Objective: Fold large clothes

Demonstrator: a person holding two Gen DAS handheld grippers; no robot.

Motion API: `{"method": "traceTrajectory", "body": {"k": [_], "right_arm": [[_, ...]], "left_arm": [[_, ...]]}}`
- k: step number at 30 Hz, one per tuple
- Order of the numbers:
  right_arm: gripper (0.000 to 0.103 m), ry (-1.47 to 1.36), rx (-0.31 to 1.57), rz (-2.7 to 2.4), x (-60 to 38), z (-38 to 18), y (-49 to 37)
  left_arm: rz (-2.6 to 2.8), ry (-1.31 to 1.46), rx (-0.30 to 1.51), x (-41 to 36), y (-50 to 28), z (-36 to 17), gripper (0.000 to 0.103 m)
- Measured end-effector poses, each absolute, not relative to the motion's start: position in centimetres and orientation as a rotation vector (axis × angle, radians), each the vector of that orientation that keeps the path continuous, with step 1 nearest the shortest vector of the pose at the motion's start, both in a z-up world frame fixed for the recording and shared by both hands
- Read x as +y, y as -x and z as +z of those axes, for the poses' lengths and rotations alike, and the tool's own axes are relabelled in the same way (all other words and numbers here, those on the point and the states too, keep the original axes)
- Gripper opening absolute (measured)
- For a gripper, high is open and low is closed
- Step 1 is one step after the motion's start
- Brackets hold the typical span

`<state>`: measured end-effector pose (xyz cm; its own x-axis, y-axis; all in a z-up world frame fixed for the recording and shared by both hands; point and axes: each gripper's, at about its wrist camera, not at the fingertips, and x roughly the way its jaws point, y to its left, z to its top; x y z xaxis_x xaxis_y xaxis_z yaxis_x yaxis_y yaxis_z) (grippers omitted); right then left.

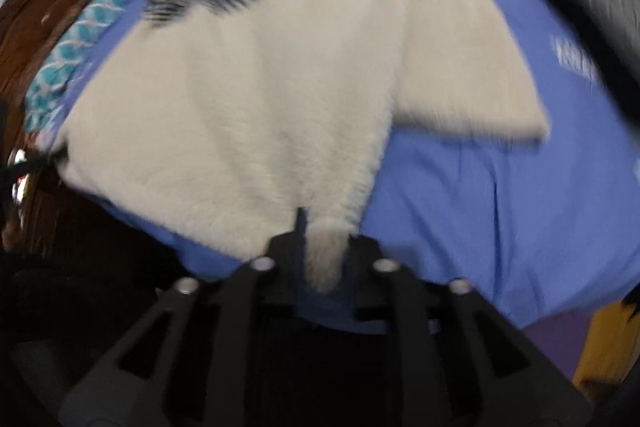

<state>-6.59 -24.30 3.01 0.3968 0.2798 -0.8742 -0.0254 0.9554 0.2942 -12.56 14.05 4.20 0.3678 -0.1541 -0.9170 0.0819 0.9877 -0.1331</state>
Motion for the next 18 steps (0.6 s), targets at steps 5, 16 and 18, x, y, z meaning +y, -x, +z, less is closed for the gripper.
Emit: {"method": "traceTrajectory", "body": {"k": [5,16,18], "right_arm": [[0.065,-0.411,0.940,0.076,-29.8,7.1,7.1],[0.006,-0.485,1.027,-0.118,-35.2,2.7,-0.5],[0.006,-0.373,0.957,-0.207,-36.1,5.5,-0.9]], "left_arm": [[-0.193,0.070,1.153,15.9,13.6,6.7,0.037],[0.035,0.161,1.038,23.3,11.0,12.0,0.037],[0.067,0.181,1.055,24.2,10.8,11.3,0.037]]}}
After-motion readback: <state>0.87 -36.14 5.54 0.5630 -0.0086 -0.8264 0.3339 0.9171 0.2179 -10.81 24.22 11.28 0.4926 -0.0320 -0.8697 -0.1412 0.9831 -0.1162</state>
